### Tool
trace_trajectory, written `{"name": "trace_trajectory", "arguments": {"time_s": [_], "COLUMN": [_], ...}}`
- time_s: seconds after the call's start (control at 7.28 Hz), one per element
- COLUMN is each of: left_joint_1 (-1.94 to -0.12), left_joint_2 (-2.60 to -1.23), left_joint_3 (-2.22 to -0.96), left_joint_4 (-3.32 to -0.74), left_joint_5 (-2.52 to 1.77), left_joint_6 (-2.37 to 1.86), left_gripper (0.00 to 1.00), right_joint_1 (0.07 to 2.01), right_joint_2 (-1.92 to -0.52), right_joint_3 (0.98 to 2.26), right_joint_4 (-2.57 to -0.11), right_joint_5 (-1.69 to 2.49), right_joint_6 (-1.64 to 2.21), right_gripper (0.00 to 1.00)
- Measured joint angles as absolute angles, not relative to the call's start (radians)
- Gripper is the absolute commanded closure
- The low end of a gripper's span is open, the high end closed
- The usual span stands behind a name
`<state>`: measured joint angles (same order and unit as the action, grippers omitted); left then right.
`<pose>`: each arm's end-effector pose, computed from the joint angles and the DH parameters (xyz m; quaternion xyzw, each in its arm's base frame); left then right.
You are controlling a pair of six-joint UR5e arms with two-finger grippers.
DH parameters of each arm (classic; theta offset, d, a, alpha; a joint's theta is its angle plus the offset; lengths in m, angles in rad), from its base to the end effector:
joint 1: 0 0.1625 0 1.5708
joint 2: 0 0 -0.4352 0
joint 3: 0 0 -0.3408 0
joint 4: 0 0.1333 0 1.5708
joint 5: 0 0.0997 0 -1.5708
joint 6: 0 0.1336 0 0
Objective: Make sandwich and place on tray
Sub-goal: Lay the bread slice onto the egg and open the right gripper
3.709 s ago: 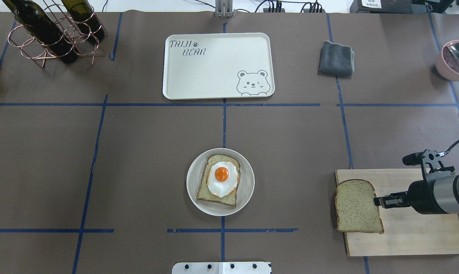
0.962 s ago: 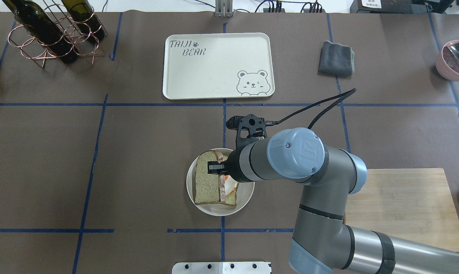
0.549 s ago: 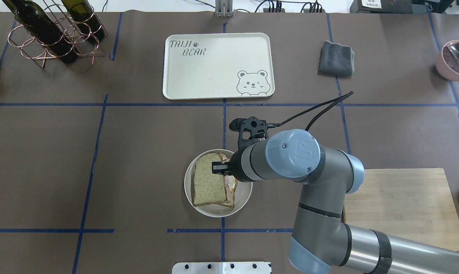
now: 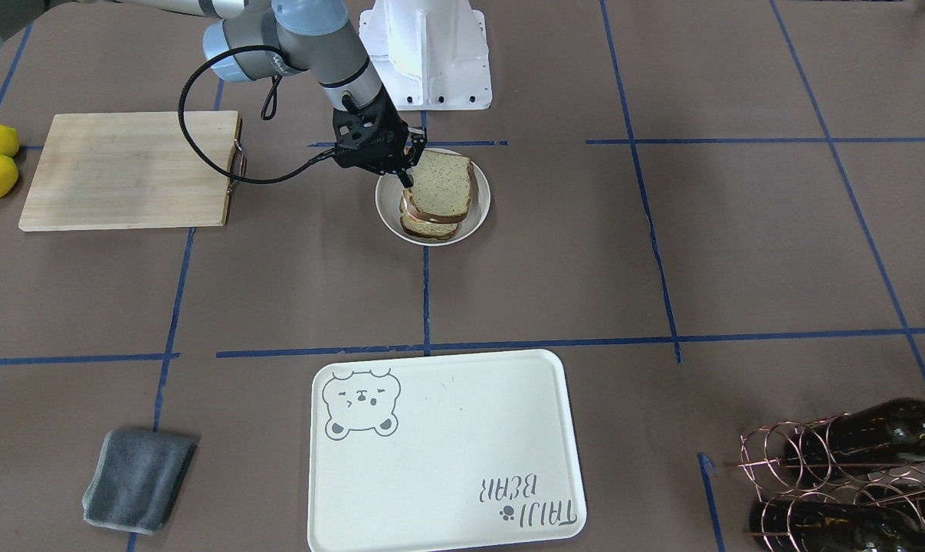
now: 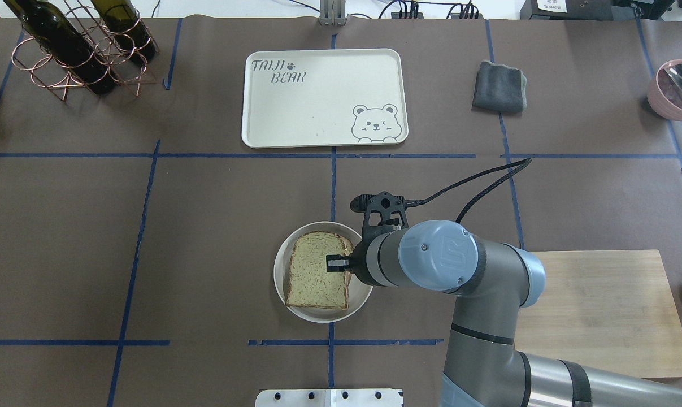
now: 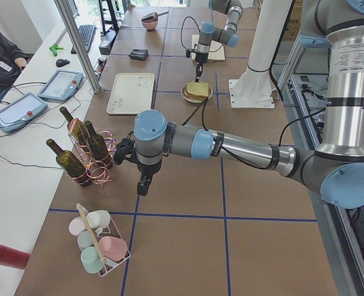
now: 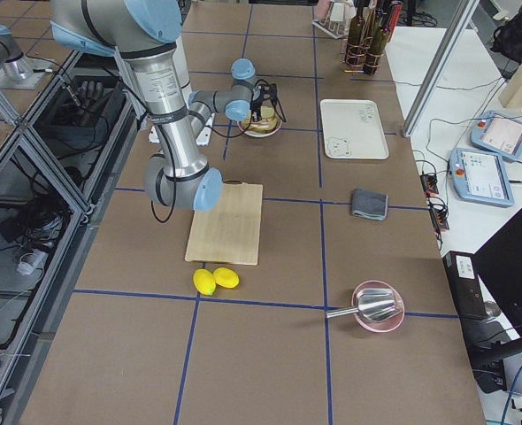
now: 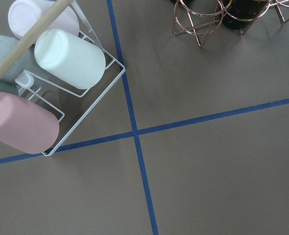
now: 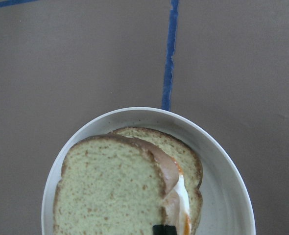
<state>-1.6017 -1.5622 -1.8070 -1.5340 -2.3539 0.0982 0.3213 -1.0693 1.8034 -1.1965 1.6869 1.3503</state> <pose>-0.0528 -0.4427 0.5948 0.1124 0.3734 0.0673 0.9184 -0.5563 -0.3093 0.2858 0.0931 -0.5194 0.0123 0.8494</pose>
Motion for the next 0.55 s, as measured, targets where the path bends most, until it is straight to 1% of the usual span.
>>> {"name": "trace_trajectory", "arguments": {"time_s": [0.14, 0.55], "left_joint_1": [-1.602, -1.602], "left_joint_2": [-1.563, -1.563], "left_joint_3": [-1.807, -1.807], "left_joint_4": [-1.534, -1.534], "left_joint_5": [-2.354, -2.353], "left_joint_6": [0.098, 0.098], "left_gripper": [0.0, 0.0], "right_joint_1": [0.311, 0.314], "right_joint_2": [-1.07, -1.071], "right_joint_3": [1.803, 1.821], "right_joint_4": [-1.197, -1.212], "right_joint_5": [1.675, 1.681], "right_joint_6": [1.353, 1.352], "right_gripper": [0.0, 0.0]}}
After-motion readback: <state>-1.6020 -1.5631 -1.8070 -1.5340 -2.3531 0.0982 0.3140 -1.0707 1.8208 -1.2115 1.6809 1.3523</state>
